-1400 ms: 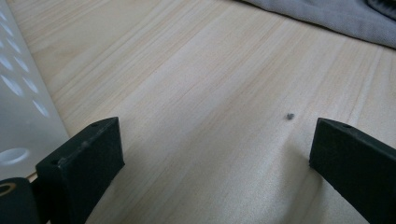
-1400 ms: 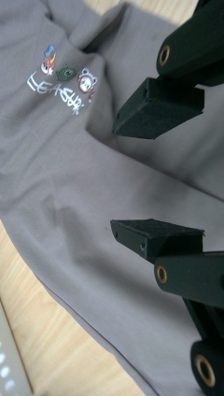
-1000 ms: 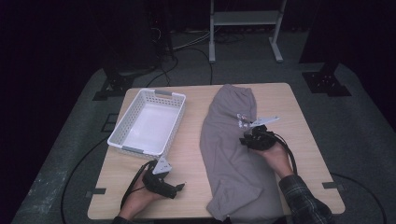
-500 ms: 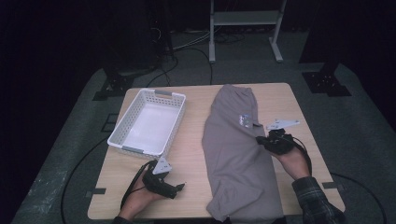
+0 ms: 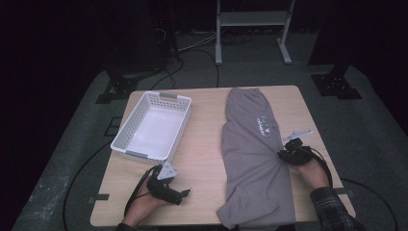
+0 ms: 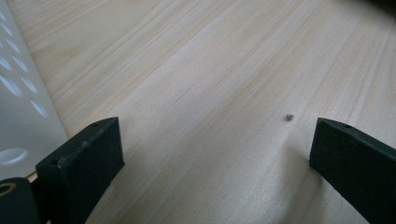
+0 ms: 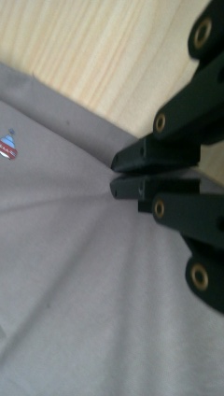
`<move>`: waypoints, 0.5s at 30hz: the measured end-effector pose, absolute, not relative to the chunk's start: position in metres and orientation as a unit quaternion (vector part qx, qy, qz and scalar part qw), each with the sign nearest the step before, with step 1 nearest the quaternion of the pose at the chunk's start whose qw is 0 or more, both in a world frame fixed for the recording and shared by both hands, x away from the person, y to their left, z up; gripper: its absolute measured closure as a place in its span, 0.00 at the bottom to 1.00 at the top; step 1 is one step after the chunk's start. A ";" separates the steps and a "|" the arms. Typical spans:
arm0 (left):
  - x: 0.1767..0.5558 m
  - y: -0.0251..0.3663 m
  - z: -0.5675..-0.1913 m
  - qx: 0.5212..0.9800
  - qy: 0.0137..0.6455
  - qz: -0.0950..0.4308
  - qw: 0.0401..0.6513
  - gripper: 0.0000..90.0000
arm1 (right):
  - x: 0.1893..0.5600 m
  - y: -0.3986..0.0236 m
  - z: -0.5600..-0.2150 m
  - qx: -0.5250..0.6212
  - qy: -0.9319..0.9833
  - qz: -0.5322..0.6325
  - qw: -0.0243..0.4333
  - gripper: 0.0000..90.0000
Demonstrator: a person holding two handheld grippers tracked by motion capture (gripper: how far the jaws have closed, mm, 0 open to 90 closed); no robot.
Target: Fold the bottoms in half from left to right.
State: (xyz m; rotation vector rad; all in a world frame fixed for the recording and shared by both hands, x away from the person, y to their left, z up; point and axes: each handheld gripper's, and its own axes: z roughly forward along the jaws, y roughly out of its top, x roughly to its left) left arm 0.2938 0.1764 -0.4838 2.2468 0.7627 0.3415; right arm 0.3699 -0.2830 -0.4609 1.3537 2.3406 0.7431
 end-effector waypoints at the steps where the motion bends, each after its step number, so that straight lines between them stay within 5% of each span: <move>1: 0.294 0.176 -0.484 0.872 0.298 0.133 0.364 0.02 | 0.369 -0.284 -0.459 0.476 0.820 0.266 0.172 0.80; 15: 0.289 0.132 -0.458 0.859 0.277 0.121 0.413 0.14 | 0.334 -0.274 -0.449 0.410 0.834 0.327 0.172 0.47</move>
